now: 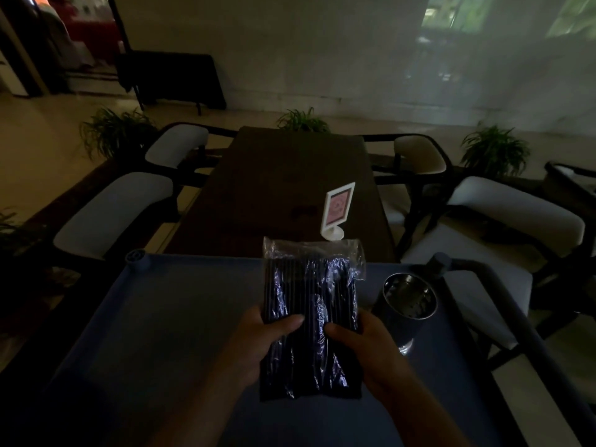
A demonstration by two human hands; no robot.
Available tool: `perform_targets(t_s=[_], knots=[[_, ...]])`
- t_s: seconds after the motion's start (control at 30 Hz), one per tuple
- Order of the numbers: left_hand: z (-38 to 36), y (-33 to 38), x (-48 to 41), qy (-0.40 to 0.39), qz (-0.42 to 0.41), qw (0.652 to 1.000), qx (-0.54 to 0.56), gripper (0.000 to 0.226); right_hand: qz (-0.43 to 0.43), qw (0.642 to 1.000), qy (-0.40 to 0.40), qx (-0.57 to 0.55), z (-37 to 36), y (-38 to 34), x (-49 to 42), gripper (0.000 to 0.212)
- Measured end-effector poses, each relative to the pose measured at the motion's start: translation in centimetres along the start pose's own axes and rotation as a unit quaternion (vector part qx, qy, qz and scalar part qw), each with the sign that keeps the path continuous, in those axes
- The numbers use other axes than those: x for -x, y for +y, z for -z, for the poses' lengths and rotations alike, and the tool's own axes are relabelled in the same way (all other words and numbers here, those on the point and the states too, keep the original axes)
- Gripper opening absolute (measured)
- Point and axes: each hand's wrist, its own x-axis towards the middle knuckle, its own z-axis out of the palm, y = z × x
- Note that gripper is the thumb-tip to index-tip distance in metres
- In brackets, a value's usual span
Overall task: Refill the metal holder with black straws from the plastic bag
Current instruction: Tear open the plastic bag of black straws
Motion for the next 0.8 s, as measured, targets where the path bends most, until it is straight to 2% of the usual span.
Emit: perform_targets(t_s=[0.13, 0.2, 0.3, 0.4, 0.47, 0.57, 0.63, 0.67, 0.8], knots=[[0.2, -0.6, 0.6, 0.003, 0.035, 0.999, 0.018, 0.02, -0.018, 1.0, -0.004, 0.003, -0.2, 1.0, 0.3, 0.029], [0.4, -0.4, 0.7, 0.005, 0.036, 0.999, 0.023, 0.031, -0.009, 1.0, -0.009, 0.024, -0.2, 0.7, 0.3, 0.03], [0.6, -0.1, 0.7, 0.007, 0.029, 0.999, 0.034, 0.043, 0.026, 0.993, -0.009, 0.117, -0.1, 0.0, 0.0, 0.039], [0.8, 0.0, 0.6, 0.014, 0.022, 0.999, 0.036, 0.028, 0.065, 0.982, 0.005, 0.179, 0.0, -1.0, -0.4, 0.054], [1.0, 0.0, 0.7, 0.022, 0.022, 0.999, 0.038, 0.028, 0.103, 0.972, 0.019, 0.208, 0.0, -1.7, -0.8, 0.058], [1.1, -0.2, 0.9, 0.027, 0.018, 0.998, 0.054, 0.04, 0.166, 0.936, 0.075, 0.302, -0.5, -3.2, -1.2, 0.068], [1.0, -0.4, 1.0, 0.032, 0.017, 0.997, 0.065, 0.036, 0.208, 0.884, 0.108, 0.405, -1.4, -4.2, -1.1, 0.071], [0.9, -0.6, 1.2, 0.033, 0.02, 0.997, 0.072, 0.034, 0.23, 0.861, 0.113, 0.439, -2.0, -4.5, -0.9, 0.072], [0.6, -0.8, 1.6, 0.037, 0.009, 0.997, 0.07, 0.036, 0.286, 0.822, 0.089, 0.484, -5.2, -4.6, 0.3, 0.079]])
